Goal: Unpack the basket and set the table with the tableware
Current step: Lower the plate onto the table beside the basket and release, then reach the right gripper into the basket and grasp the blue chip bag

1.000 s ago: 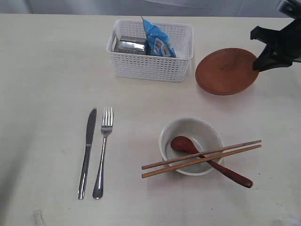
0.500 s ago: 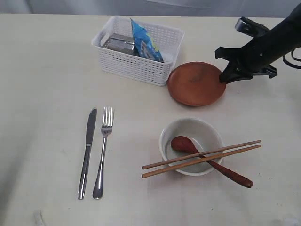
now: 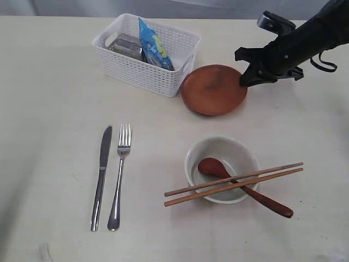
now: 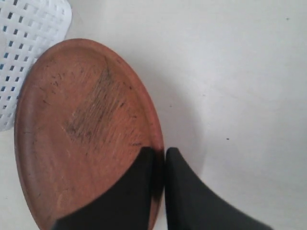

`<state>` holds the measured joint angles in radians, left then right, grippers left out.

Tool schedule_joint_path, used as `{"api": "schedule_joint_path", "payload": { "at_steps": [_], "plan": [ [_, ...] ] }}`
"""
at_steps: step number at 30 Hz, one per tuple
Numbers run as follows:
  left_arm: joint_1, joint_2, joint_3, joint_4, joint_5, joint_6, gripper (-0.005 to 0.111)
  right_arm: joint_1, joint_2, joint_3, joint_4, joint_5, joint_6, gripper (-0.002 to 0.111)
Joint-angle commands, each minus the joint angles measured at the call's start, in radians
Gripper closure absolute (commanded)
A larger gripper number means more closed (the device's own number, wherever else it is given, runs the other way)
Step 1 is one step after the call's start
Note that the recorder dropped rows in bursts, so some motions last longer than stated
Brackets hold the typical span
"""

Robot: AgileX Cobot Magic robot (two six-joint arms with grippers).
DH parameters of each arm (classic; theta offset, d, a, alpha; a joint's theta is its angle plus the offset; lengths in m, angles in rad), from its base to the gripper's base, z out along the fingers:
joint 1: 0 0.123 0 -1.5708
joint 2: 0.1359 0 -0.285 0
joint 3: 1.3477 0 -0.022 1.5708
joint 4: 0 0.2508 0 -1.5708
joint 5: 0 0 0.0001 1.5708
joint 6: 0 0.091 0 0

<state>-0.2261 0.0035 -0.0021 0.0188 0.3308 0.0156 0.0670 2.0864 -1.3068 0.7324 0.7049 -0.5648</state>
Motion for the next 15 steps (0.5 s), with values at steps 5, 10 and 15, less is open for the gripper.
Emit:
{"api": "schedule_joint_path", "payload": {
  "at_steps": [5, 10, 15],
  "plan": [
    [-0.006, -0.004, 0.002, 0.002, -0.011, -0.004, 0.106, -0.009, -0.011, -0.019, -0.063, 0.012, 0.034, 0.047],
    [-0.006, -0.004, 0.002, 0.002, -0.011, -0.004, 0.106, -0.009, -0.082, -0.111, -0.165, 0.133, 0.158, 0.054],
    [-0.006, -0.004, 0.002, 0.002, -0.011, -0.004, 0.106, 0.107, -0.202, -0.173, -0.106, 0.166, 0.171, 0.054]
  ]
}}
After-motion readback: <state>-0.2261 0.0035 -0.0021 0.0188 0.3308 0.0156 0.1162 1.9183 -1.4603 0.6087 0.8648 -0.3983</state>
